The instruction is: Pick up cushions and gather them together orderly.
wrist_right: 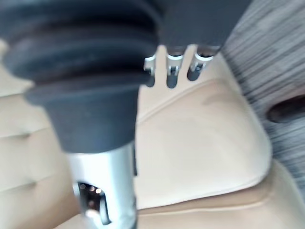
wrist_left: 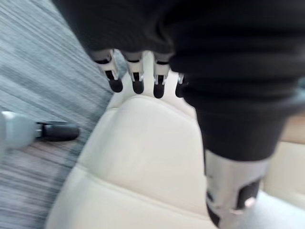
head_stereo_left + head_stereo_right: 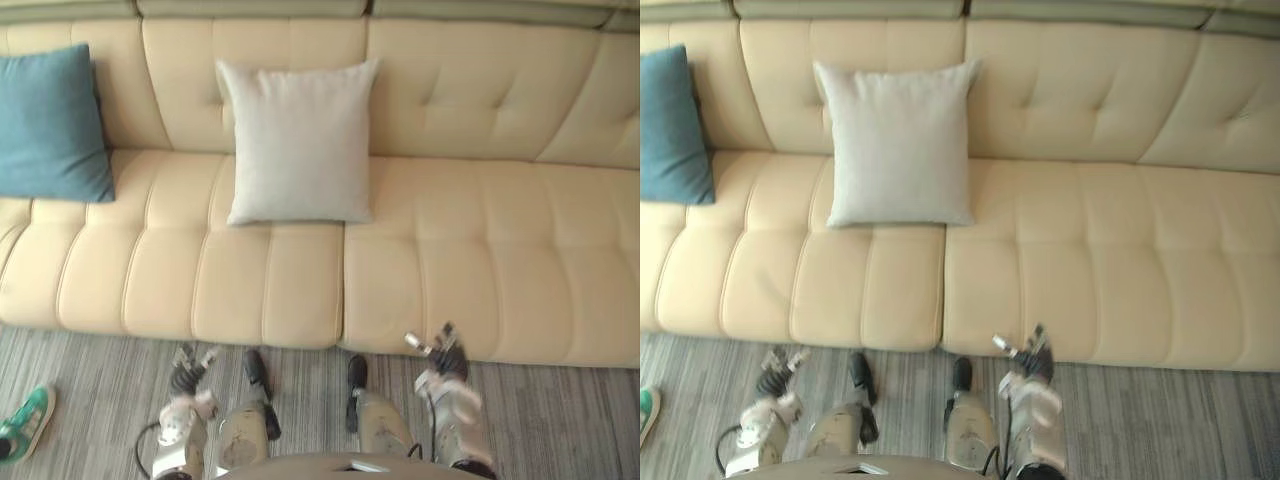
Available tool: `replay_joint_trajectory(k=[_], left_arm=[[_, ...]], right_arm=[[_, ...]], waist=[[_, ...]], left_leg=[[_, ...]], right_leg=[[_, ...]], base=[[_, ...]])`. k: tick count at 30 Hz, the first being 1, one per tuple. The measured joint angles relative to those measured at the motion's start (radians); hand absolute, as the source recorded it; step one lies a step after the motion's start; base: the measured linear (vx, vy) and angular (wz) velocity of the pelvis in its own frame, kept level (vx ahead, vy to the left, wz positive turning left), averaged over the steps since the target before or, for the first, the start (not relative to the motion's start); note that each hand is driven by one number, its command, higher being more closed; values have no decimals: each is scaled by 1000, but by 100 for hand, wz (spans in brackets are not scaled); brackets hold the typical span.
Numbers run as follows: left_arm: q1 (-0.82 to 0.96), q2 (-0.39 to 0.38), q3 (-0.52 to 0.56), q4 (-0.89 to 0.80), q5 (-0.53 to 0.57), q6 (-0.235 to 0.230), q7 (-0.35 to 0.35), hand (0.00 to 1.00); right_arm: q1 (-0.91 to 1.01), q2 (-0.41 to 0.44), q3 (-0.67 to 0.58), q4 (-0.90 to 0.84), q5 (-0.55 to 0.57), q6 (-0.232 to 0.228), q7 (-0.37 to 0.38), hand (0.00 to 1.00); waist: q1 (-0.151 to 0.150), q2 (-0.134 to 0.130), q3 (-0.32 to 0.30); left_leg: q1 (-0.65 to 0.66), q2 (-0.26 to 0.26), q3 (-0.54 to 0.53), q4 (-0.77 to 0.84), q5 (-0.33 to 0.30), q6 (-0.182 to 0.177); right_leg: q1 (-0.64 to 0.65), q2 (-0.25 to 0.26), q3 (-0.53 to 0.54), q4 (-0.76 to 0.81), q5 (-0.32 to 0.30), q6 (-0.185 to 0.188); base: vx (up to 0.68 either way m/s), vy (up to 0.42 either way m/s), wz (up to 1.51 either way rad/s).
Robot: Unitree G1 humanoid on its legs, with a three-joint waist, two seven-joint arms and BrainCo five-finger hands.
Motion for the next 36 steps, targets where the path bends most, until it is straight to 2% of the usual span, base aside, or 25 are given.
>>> replay_joint_trajectory(k=[6,12,15,16,17,18,19,20,22,23,24,25,26,28,29,30,31,32,34,35,36], left_arm=[[-3,25,7,157,130,28,-7,0],[-12,35,23,176,172,33,0,0],[-16,36,33,174,183,34,15,0],[-22,37,43,173,183,38,19,0],[-22,33,44,172,183,42,20,0],[-20,24,43,172,183,44,21,0],[-16,17,47,164,183,46,23,0],[-13,25,46,156,183,50,30,0],[8,45,48,139,182,53,31,0],[22,53,60,132,176,54,35,0],[22,60,72,132,175,55,38,0],[17,67,80,138,174,62,42,0],[16,63,78,137,171,65,45,0],[10,47,70,139,159,66,57,0],[7,44,65,139,157,66,60,0],[0,41,46,140,152,66,62,0],[-3,37,37,143,152,66,62,0],[-5,35,36,147,151,66,63,0],[-1,31,8,158,154,70,62,0],[-1,33,4,157,155,70,62,0],[-16,38,14,155,154,71,58,0]], right_arm=[[-5,-4,17,232,-171,47,9,0],[-30,-6,9,297,-211,69,13,0],[-45,-4,12,303,-243,84,11,0],[-47,-2,17,302,-243,86,11,0],[-42,-2,19,300,-243,86,10,0],[-39,-12,17,298,-242,86,10,0],[-47,-16,13,294,-242,85,9,0],[-40,-12,13,296,-242,86,9,0],[-31,-1,19,315,-242,86,10,0],[-35,8,19,318,-242,86,10,0],[-46,12,19,317,-242,86,9,0],[-78,12,18,317,-242,86,8,0],[-106,0,19,312,-242,85,7,0],[-132,-20,20,312,-239,85,2,0],[-135,-26,20,312,-236,85,-2,0],[-136,-37,20,312,-231,85,-9,0],[-133,-44,20,312,-231,85,-10,0],[-132,-46,20,312,-231,85,-10,0],[-109,-54,16,313,-231,86,-16,0],[-104,-54,13,314,-230,86,-16,0],[-95,-48,-7,321,-229,86,-15,0]], waist=[[5,-17,-50],[21,-41,-59],[23,-54,-51],[22,-66,-44],[28,-68,-42],[37,-31,-55],[33,-19,-53],[21,-25,-55],[29,-53,-75],[41,-73,-87],[54,-90,-99],[64,-102,-108],[68,-78,-101],[74,-39,-80],[73,-32,-74],[74,-13,-60],[74,6,-50],[72,13,-42],[58,42,-36],[55,42,-36],[55,21,-25]], left_leg=[[110,-16,28,-6,-35,0],[186,-32,63,0,-54,2],[206,-46,74,1,-74,18],[204,-61,39,14,-97,20],[191,-62,3,29,-107,34],[178,-38,-17,22,-106,57],[153,-19,-14,53,-93,79],[138,-20,-37,78,-96,85],[135,-23,-60,79,-79,72],[129,-30,-60,87,-66,70],[101,-33,-53,110,-62,68],[50,-29,-45,149,-58,62],[19,1,-48,173,-51,56],[-10,23,-54,177,-37,38],[-17,27,-55,177,-32,32],[-40,35,-57,175,-4,26],[-46,46,-63,165,10,19],[-46,50,-69,160,21,18],[-11,62,-95,56,124,-9],[-9,61,-107,50,132,-16],[-23,51,-134,147,42,-24]], right_leg=[[124,-5,37,-73,21,9],[166,-11,98,-62,25,7],[160,-21,111,-43,26,-5],[155,-25,103,-33,6,-66],[158,-24,64,-38,-41,-162],[153,-21,26,7,-86,-162],[81,-49,-4,286,-135,-115],[66,-65,-11,503,-179,-83],[122,-75,-17,675,-212,-41],[165,-88,-13,642,-194,-22],[190,-96,-1,554,-139,-15],[223,-73,2,415,-165,24],[260,-40,-5,291,-170,19],[318,-11,-9,132,-178,13],[326,-7,-9,99,-179,14],[342,6,-9,22,-179,14],[347,19,-10,-8,-178,16],[352,25,-11,-16,-178,16],[338,46,-37,6,-176,13],[329,44,-41,14,-177,10],[311,14,-49,34,-179,6]], base=[[59,26,-17],[20,36,-25],[-47,49,-27],[-67,68,-5],[-51,61,-14],[-67,20,-16],[-50,-21,17],[-49,-43,45],[-2,-61,43],[15,-93,1],[-33,-190,-31],[-85,-185,-50],[-165,-219,-49],[-152,-131,-26],[-251,-134,-12],[-346,-151,-11],[-361,-142,-7],[-310,-104,5],[-284,-73,13],[-235,-33,-4],[-173,15,-26]])
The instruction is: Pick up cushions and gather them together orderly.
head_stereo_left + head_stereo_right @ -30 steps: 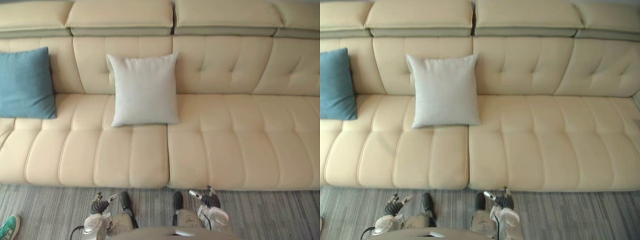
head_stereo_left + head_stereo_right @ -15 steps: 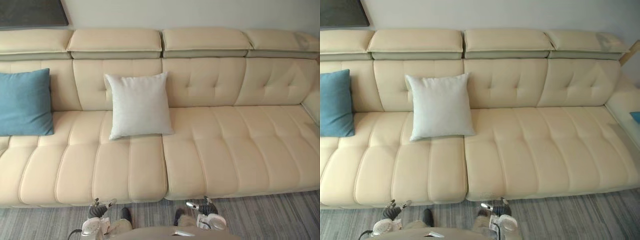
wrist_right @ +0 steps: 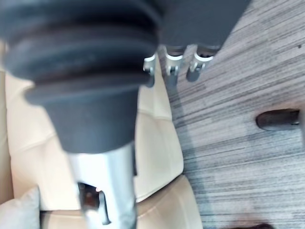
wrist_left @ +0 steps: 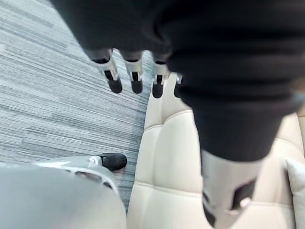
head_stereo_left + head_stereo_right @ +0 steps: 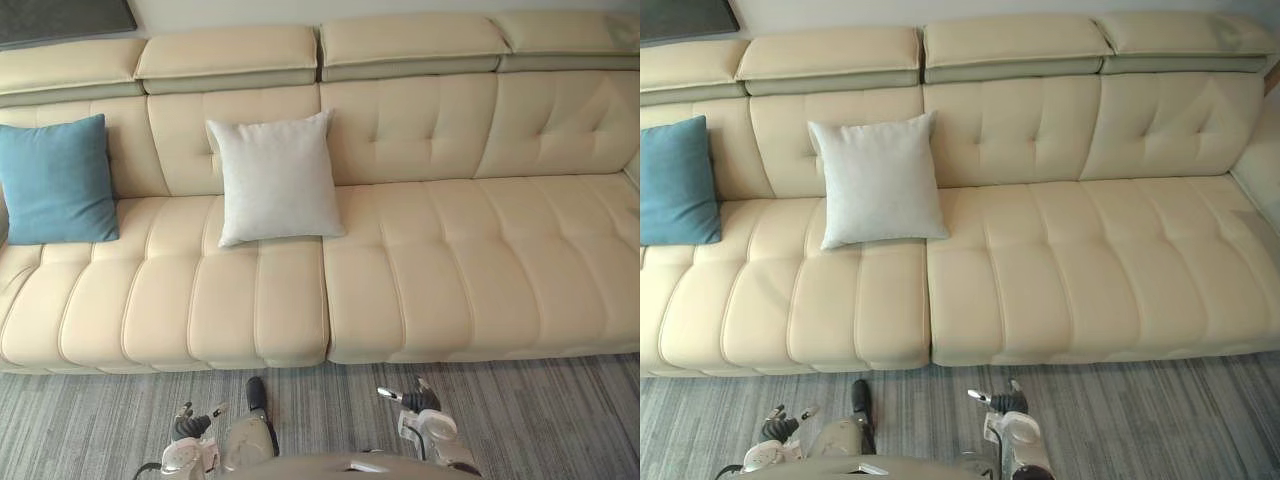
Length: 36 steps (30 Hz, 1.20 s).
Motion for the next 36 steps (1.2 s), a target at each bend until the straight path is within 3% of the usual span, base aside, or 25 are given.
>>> replay_joint_trajectory(k=[1,2,3,4,5,6,7,8,10,12,13,15,18,20,21,22,23,25,26,29,31,32,34,36], left_arm=[[-2,6,19,0,1,0,0,0],[1,6,20,2,2,0,2,0],[13,-5,27,4,9,0,1,0],[15,-6,35,11,9,0,1,0],[20,-10,49,20,9,0,0,0],[22,-6,64,26,8,7,-1,0],[41,17,70,24,9,8,0,0],[46,26,69,24,9,9,0,0],[45,29,66,31,10,10,0,0],[34,31,62,53,11,11,0,0],[29,34,46,69,19,14,-1,0],[25,36,24,71,30,18,-3,0],[18,22,24,84,31,20,-14,0],[4,16,24,101,47,20,-23,0],[0,15,23,103,50,20,-26,0],[-3,19,25,101,51,20,-30,0],[-6,18,24,102,52,20,-30,0],[-11,8,-7,102,53,20,-31,0],[-10,9,-11,102,55,20,-31,0],[-24,3,-28,107,69,20,-46,0],[-28,-3,-29,100,68,21,-46,0],[-28,-1,-26,100,68,21,-46,0],[-18,-7,-7,98,68,20,-44,0],[-16,-14,-3,86,66,19,-45,0]], right_arm=[[2,1,-26,2,7,0,-1,0],[9,-2,-31,0,7,0,-2,0],[23,-5,-56,-1,6,0,-2,0],[22,-2,-65,-1,6,4,-1,0],[30,1,-67,2,6,6,0,0],[29,13,-73,4,5,15,0,0],[34,42,-75,35,3,24,2,0],[40,50,-75,46,3,32,3,0],[42,49,-85,53,3,40,2,0],[41,42,-85,52,3,40,1,0],[42,41,-85,54,4,40,2,0],[38,39,-87,54,4,40,2,0],[30,33,-85,54,-6,40,4,0],[13,27,-82,54,-6,39,5,0],[4,26,-79,54,-6,37,5,0],[-2,25,-81,52,-9,37,5,0],[-2,21,-83,52,-11,37,5,0],[9,2,-86,53,-10,37,7,0],[12,1,-89,53,-11,36,6,0],[4,-15,-101,63,-14,36,6,0],[-1,-18,-107,69,-13,37,6,0],[-1,-19,-105,69,-12,37,5,0],[10,-26,-97,68,-12,38,4,0],[7,-31,-97,68,-11,39,2,0]], waist=[[0,-29,4],[-2,-36,2],[-6,-30,2],[-5,-19,2],[-2,-22,6],[1,-30,6],[-5,-66,-13],[-9,-81,-25],[-14,-84,-27],[-28,-77,-31],[-34,-68,-38],[-34,-69,-43],[-30,-44,-39],[-32,-26,-33],[-30,-17,-28],[-31,-11,-22],[-32,-9,-20],[-33,20,-4],[-34,21,-4],[-50,37,-14],[-38,36,-13],[-38,35,-12],[-21,51,2],[-17,62,7]], left_leg=[[3,-42,-8,172,-143,18],[11,-58,-8,232,-195,22],[53,-70,-18,321,-327,16],[83,-70,-58,319,-403,8],[92,-77,-68,314,-426,10],[108,-86,-51,295,-430,3],[125,-111,-4,242,-429,-1],[128,-117,10,218,-430,0],[144,-125,29,178,-436,12],[157,-151,29,130,-435,15],[163,-163,31,99,-421,35],[177,-166,50,80,-409,41],[213,-155,80,84,-399,61],[247,-125,145,65,-397,66],[262,-105,183,58,-396,67],[275,-90,256,51,-395,67],[281,-88,276,51,-395,67],[328,-71,354,48,-393,64],[338,-71,364,48,-393,63],[360,-58,371,27,-379,29],[318,4,373,229,-400,-18],[301,25,368,306,-403,-22],[200,133,268,699,-350,32],[137,125,186,829,-396,37]], right_leg=[[-12,-48,22,19,4,8],[-14,-62,35,18,5,10],[-29,-71,84,17,14,22],[-50,-56,132,19,23,25],[-61,-52,159,19,30,25],[-72,-47,199,11,46,13],[-99,-58,253,-20,83,5],[-120,-57,261,-28,123,6],[-138,-47,260,-40,166,-12],[-159,-29,269,-69,195,-31],[-179,-22,304,-88,219,-24],[-190,-7,344,-102,237,-13],[-213,40,421,-109,259,-11],[-225,82,392,-120,325,-41],[-229,99,313,-133,355,-71],[-244,85,122,-115,295,-135],[-247,77,60,-105,273,-146],[-254,-17,-287,9,216,-158],[-252,-27,-322,21,215,-155],[-261,16,-283,26,194,-125],[-282,40,-225,68,142,-131],[-279,43,-213,74,135,-132],[-230,96,-106,102,95,-161],[-212,117,-44,117,74,-171]], base=[[-152,43,-35],[-195,130,-62],[-217,222,-81],[-187,204,-99],[-145,213,-102],[-157,208,-118],[-185,232,-130],[-132,146,-106],[-103,79,-90],[-64,84,-94],[7,30,-84],[34,-2,-92],[97,-26,-107],[90,-37,-129],[56,-81,-132],[66,-106,-124],[58,-97,-108],[91,-53,-97],[114,-69,-88],[108,-134,-62],[128,-220,-88],[170,-192,-88],[199,-87,-130],[203,28,-122]])
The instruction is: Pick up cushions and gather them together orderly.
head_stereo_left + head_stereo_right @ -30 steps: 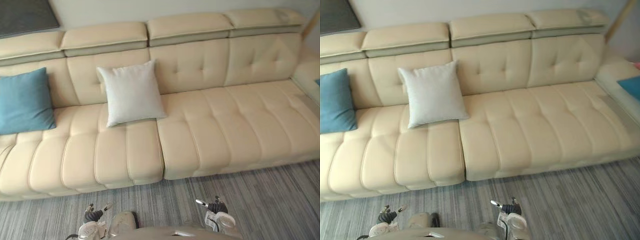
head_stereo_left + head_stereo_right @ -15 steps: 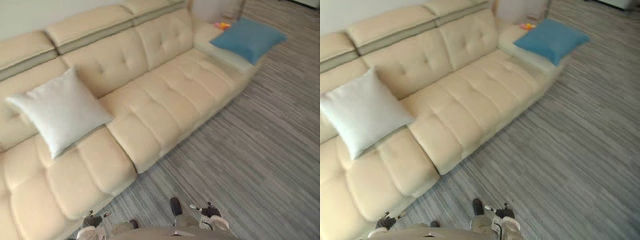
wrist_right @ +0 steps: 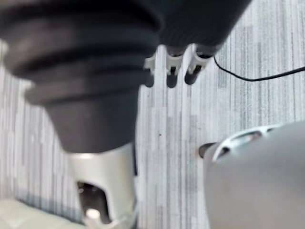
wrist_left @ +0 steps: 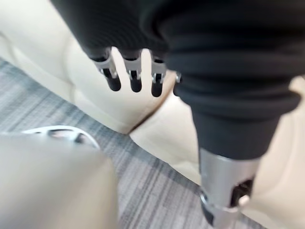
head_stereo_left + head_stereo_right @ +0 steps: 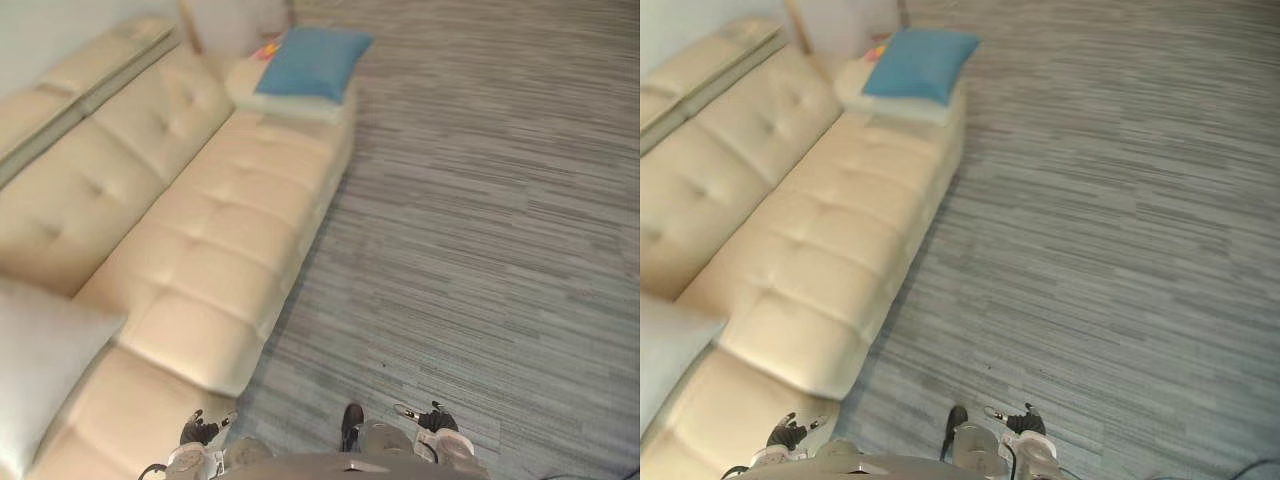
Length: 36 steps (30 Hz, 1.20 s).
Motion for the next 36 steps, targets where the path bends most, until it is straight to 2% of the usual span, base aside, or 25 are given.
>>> replay_joint_trajectory(k=[2,3,6,9,10,12,14,15,16,17,18,19,20,22,23,25,27,28,29,31,32,33,34,35,36], left_arm=[[2,-8,7,-33,-2,0,4,0],[4,-7,10,-40,-3,-1,5,0],[12,-13,8,-75,-10,-6,13,0],[13,-17,7,-86,-10,-6,26,0],[13,-12,7,-82,-10,-6,27,0],[14,-1,11,-67,-10,-7,28,0],[47,23,26,-65,-9,-10,34,0],[49,35,31,-54,-9,-5,42,0],[56,39,27,-50,-11,1,48,0],[61,39,26,-51,-10,2,48,0],[71,39,13,-56,-12,2,48,0],[71,42,-1,-57,-20,2,51,0],[61,41,-11,-56,-23,3,54,0],[54,40,-12,-58,-61,3,65,0],[41,35,-12,-56,-75,3,70,0],[16,23,-14,-54,-78,5,70,0],[-16,10,-31,-53,-77,7,70,0],[-26,10,-38,-54,-76,7,69,0],[-30,12,-41,-53,-76,7,68,0],[-23,9,-39,-50,-74,7,67,0],[-20,-4,-29,-45,-67,9,67,0],[-9,-21,-26,-46,-63,9,66,0],[-6,-44,-7,-57,-66,9,68,0],[-3,-53,-6,-64,-65,8,68,0],[-4,-66,4,-74,-66,9,66,0]], right_arm=[[-1,1,-16,2,2,5,-2,0],[0,1,-18,5,1,5,-3,0],[6,15,-30,-2,7,8,-5,0],[9,30,-34,-7,10,6,-23,0],[9,29,-34,0,15,6,-26,0],[12,38,-33,2,18,6,-27,0],[34,62,-34,1,17,5,-26,0],[38,82,-33,2,17,5,-25,0],[30,83,-34,0,14,4,-24,0],[27,82,-34,0,14,4,-24,0],[20,77,-32,1,14,2,-24,0],[17,75,-31,0,14,0,-24,0],[4,69,-31,2,13,1,-25,0],[-14,67,-27,2,13,0,-25,0],[-30,65,-26,3,14,0,-25,0],[-44,50,-25,3,13,2,-25,0],[-52,34,-26,-1,12,3,-26,0],[-57,30,-26,0,10,3,-26,0],[-55,32,-32,0,10,4,-27,0],[-29,32,-38,1,9,5,-28,0],[-29,28,-42,1,7,6,-27,0],[-29,27,-66,2,7,7,-28,0],[-29,23,-84,-1,7,5,-28,0],[-29,20,-84,-4,7,5,-29,0],[-29,16,-75,-18,9,5,-35,0]], waist=[[19,-5,7],[24,-6,8],[41,-9,11],[49,-14,16],[60,-17,15],[74,-36,3],[72,-101,-28],[76,-127,-39],[79,-137,-38],[80,-135,-37],[68,-123,-30],[58,-111,-22],[60,-102,-17],[54,-90,-12],[41,-84,-8],[31,-67,2],[13,-48,20],[-2,-55,25],[-19,-74,27],[-25,-91,24],[-28,-85,23],[-17,-66,20],[-14,-40,18],[-16,-24,14],[-15,-7,14]], left_leg=[[-110,-61,-80,1,-65,17],[-129,-74,-90,-23,-67,21],[-211,-134,-138,-337,-53,20],[-243,-195,-223,-681,40,-22],[-258,-200,-246,-703,81,-24],[-263,-228,-248,-651,137,29],[-262,-277,-208,-592,106,77],[-236,-302,-172,-590,73,102],[-170,-315,-132,-582,29,113],[-143,-318,-124,-576,20,122],[-89,-323,-123,-566,-10,137],[-36,-330,-126,-576,-31,144],[48,-336,-130,-625,-42,148],[124,-328,-132,-688,-42,147],[162,-322,-136,-716,-42,147],[206,-313,-148,-749,-43,146],[248,-302,-190,-774,-44,144],[268,-305,-220,-781,-44,144],[296,-314,-272,-779,-63,114],[340,-312,-325,-775,-100,90],[362,-293,-352,-767,-114,79],[341,-267,-377,-687,-114,78],[279,-235,-391,-536,-107,69],[218,-212,-400,-404,-81,29],[118,-181,-408,-189,30,-2]], right_leg=[[37,13,82,-17,-13,-5],[45,14,97,-24,-14,-5],[78,11,146,-72,-20,0],[97,0,198,-108,-38,29],[103,0,227,-116,-50,49],[110,-23,286,-107,-84,80],[68,-80,314,34,-158,160],[9,-110,318,209,-194,230],[-59,-118,335,487,-155,339],[-70,-118,331,572,-131,375],[-75,-123,295,691,-105,368],[-78,-145,229,766,-107,328],[-90,-178,121,796,-143,225],[-124,-179,15,737,-197,169],[-159,-176,-46,648,-217,142],[-213,-157,-78,471,-201,124],[-254,-125,-55,204,-85,123],[-254,-116,-14,23,15,135],[-253,-124,45,-103,99,148],[-249,-126,82,-88,128,124],[-252,-118,77,-25,186,120],[-258,-109,64,42,193,113],[-244,-98,33,61,165,90],[-228,-85,18,61,140,81],[-192,-61,1,57,112,65]], base=[[230,38,-111],[198,68,-93],[203,126,-72],[292,198,-65],[396,277,-78],[546,419,-81],[519,363,-74],[469,251,-77],[458,241,-63],[456,220,-50],[445,189,-18],[542,191,-18],[444,133,-17],[415,91,-18],[401,54,-2],[406,-2,13],[415,-60,42],[456,-155,93],[461,-195,97],[453,-249,83],[618,-353,67],[596,-347,52],[596,-345,40],[509,-293,31],[521,-270,8]])
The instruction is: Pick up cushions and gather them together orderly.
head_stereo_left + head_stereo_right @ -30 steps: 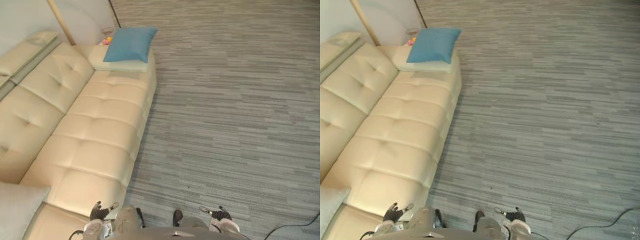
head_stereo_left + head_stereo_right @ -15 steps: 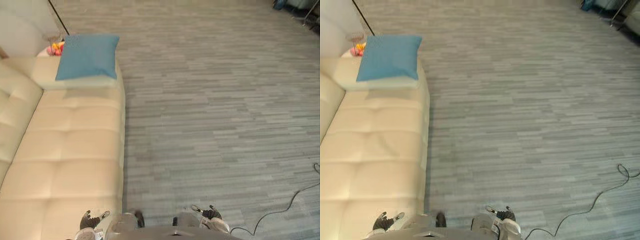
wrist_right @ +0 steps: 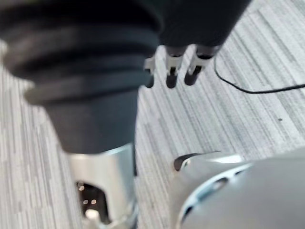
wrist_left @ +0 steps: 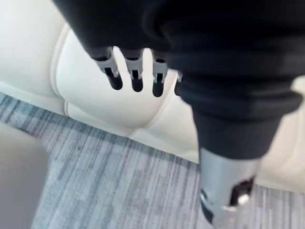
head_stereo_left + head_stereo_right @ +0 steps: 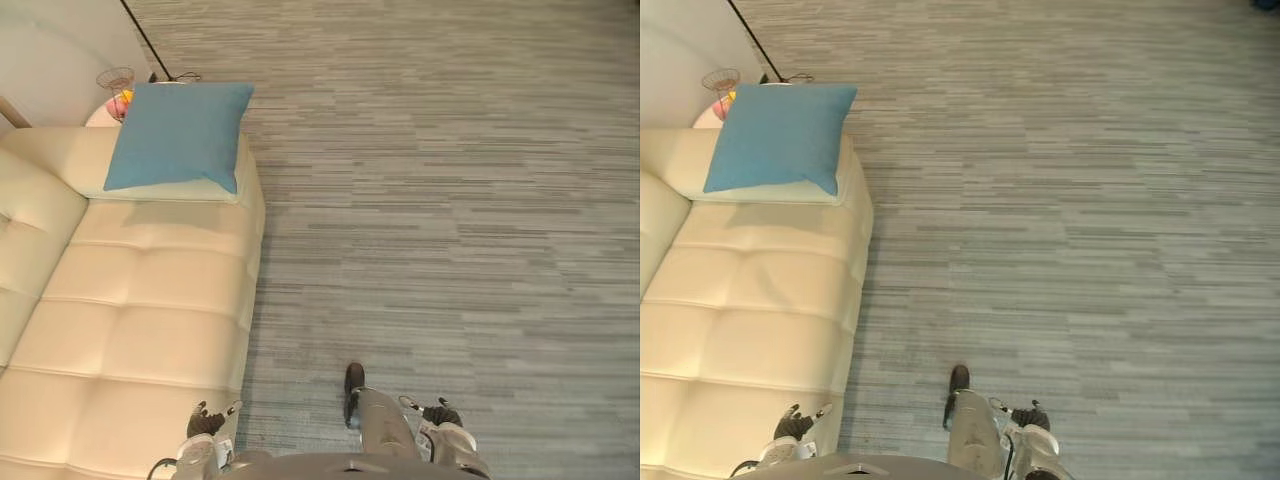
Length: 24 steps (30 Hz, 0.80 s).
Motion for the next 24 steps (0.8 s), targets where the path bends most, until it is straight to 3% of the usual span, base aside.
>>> replay_joint_trajectory(k=[1,3,5,7,9,11,12,14,15,16,17,18,19,20,21,22,24], left_arm=[[1,-3,6,-9,-1,0,0,0],[-9,3,-2,-14,-1,-1,-8,0],[-14,14,-43,-35,0,-4,-17,0],[-14,21,-58,-39,1,-7,-20,0],[-18,23,-70,-45,11,-8,-21,0],[-18,23,-92,-50,29,-8,-21,0],[-18,21,-94,-51,29,-8,-21,0],[-25,24,-94,-49,32,-9,-23,0],[-29,39,-93,-48,34,-11,-23,0],[-30,48,-93,-48,34,-12,-23,0],[-31,58,-93,-44,34,-13,-23,0],[-32,60,-93,-34,34,-16,-22,0],[-33,60,-94,-27,32,-17,-21,0],[-34,67,-101,-19,28,-15,-22,0],[-33,77,-112,-12,27,-12,-22,0],[-32,83,-125,-1,27,-6,-21,0],[-30,92,-146,12,28,-1,-21,0]], right_arm=[[6,4,18,-10,1,4,-3,0],[15,20,41,-11,9,4,-4,0],[23,23,48,-17,10,6,-5,0],[20,25,39,-15,27,12,-4,0],[16,25,27,-12,40,20,-5,0],[11,23,10,-11,41,20,-5,0],[9,21,11,-8,40,21,-5,0],[3,19,18,6,39,21,-5,0],[-3,30,36,27,38,21,-5,0],[4,36,42,30,37,21,-4,0],[6,42,46,33,34,20,-3,0],[4,44,48,36,29,20,-3,0],[-5,46,49,50,28,18,-3,0],[-7,53,50,61,28,19,-2,0],[-5,54,51,54,28,15,-2,0],[-4,50,58,54,27,14,-2,0],[-7,39,78,54,27,13,-1,0]], waist=[[9,3,5],[22,5,9],[33,-13,17],[35,-16,18],[41,-20,21],[51,-12,17],[57,-7,14],[71,-18,9],[80,-55,-3],[79,-77,-8],[79,-95,-18],[82,-94,-25],[80,-93,-25],[73,-95,-21],[60,-100,-20],[54,-91,-13],[54,-83,-6]], left_leg=[[-71,39,19,148,117,-16],[-147,106,112,332,71,23],[-226,104,206,328,-8,29],[-284,80,265,167,-62,33],[-309,26,305,-133,-60,33],[-310,-37,292,-506,42,11],[-327,-37,278,-546,60,14],[-330,-47,245,-557,177,44],[-306,-92,243,-543,215,104],[-304,-109,248,-527,191,120],[-303,-122,259,-492,145,133],[-293,-119,271,-460,100,137],[-273,-119,276,-443,66,142],[-235,-122,278,-431,41,152],[-181,-130,278,-431,15,157],[-119,-137,273,-439,-2,160],[51,-144,267,-543,-5,160]], right_leg=[[48,24,4,-15,-25,-20],[149,53,8,-55,-58,-48],[287,50,19,-143,-87,-48],[356,39,16,-198,-81,-31],[413,19,15,-245,-89,-13],[466,10,19,-300,-106,19],[474,14,22,-308,-117,32],[508,10,47,-306,-157,61],[533,-33,69,-285,-206,77],[532,-51,74,-264,-220,74],[507,-72,97,-193,-229,80],[452,-80,134,-53,-232,90],[391,-87,161,111,-224,133],[317,-99,194,314,-188,212],[260,-108,206,504,-155,266],[231,-128,178,620,-156,252],[178,-164,52,686,-222,140]], base=[[524,-259,-14],[514,-198,-24],[513,-157,-3],[415,-61,1],[401,9,1],[415,98,-5],[425,176,-26],[465,217,-33],[510,198,-25],[510,174,-26],[487,178,-23],[476,198,-30],[574,258,-23],[387,164,-1],[494,175,19],[499,140,21],[515,117,9]])
